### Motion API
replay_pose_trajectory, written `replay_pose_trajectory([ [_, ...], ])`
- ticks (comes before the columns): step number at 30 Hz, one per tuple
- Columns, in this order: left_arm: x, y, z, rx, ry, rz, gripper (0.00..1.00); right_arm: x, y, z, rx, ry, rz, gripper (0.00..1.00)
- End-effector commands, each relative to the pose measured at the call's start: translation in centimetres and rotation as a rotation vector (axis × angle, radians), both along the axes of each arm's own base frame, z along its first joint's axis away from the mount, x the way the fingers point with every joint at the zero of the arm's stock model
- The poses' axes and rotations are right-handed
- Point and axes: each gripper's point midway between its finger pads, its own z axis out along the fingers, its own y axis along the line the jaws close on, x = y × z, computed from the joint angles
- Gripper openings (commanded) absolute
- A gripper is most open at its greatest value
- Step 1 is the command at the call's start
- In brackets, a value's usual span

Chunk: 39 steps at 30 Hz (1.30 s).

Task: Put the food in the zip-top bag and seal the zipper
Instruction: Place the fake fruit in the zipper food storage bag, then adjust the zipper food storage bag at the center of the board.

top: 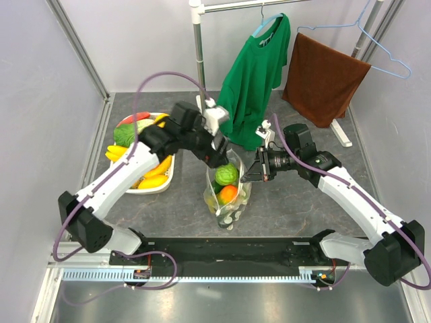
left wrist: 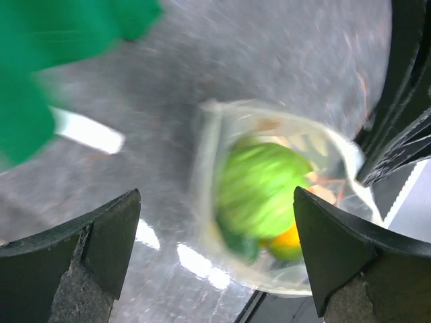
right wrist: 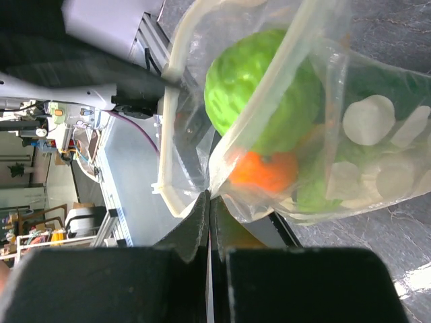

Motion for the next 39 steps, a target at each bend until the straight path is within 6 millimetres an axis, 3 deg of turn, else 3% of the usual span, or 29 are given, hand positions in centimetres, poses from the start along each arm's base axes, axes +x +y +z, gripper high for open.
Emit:
replay_pose_trajectory([
  [1, 0.2, 2.8, 5.3, -0.119, -0.09, 0.015, 1.0, -0.3, -0.1, 1.2, 0.042, -0.045, 0.025, 0.0],
  [6, -1.4, 4.4, 1.7, -0.036, -0.047, -0.012, 0.96, -0.2, -0.1, 1.3, 0.044, -0.068, 0.034, 0.0],
  [15, -2.2, 2.9, -1.8, -0.014, 0.083, -0.068, 0.79, 0.1, -0.1, 1.2, 0.03, -0.074, 0.038, 0.0],
  [18, -3.9, 2.7, -1.4, -0.031, 0.116, -0.121, 0.53, 0.1, -0.1, 1.4, 0.027, -0.073, 0.042, 0.0],
  [19, -4.5, 2.5, -0.9, -0.042, 0.11, -0.143, 0.36, 0.1, -0.1, 1.7, 0.029, -0.074, 0.041, 0.0],
  [22, -6.3, 2.3, 1.2, -0.071, 0.057, -0.178, 0.02, -0.1, -0.1, 3.1, 0.054, -0.089, 0.05, 0.0],
  [26, -8.9, 2.1, 4.8, -0.136, 0.096, -0.202, 0.02, -1.0, 0.3, 6.1, 0.117, -0.074, 0.127, 0.0],
  [29, -11.7, 1.6, 6.0, -0.196, 0.177, -0.249, 0.02, -0.4, 0.6, 7.4, 0.129, -0.079, 0.16, 0.0],
  [34, -13.5, 0.9, 4.1, -0.255, 0.336, -0.257, 0.05, 0.7, 0.9, 3.4, 0.071, -0.032, 0.194, 0.0],
  [36, -14.2, 0.9, 3.0, -0.269, 0.38, -0.269, 0.29, 1.1, 1.1, 1.4, 0.049, -0.023, 0.229, 0.0],
  [37, -13.6, 1.0, 2.8, -0.265, 0.338, -0.256, 0.43, 1.1, 1.2, 1.0, 0.048, -0.019, 0.248, 0.0],
  [39, -12.0, 2.1, 4.0, -0.287, 0.186, -0.251, 0.61, 1.6, 1.2, -0.6, 0.028, -0.016, 0.28, 0.0],
])
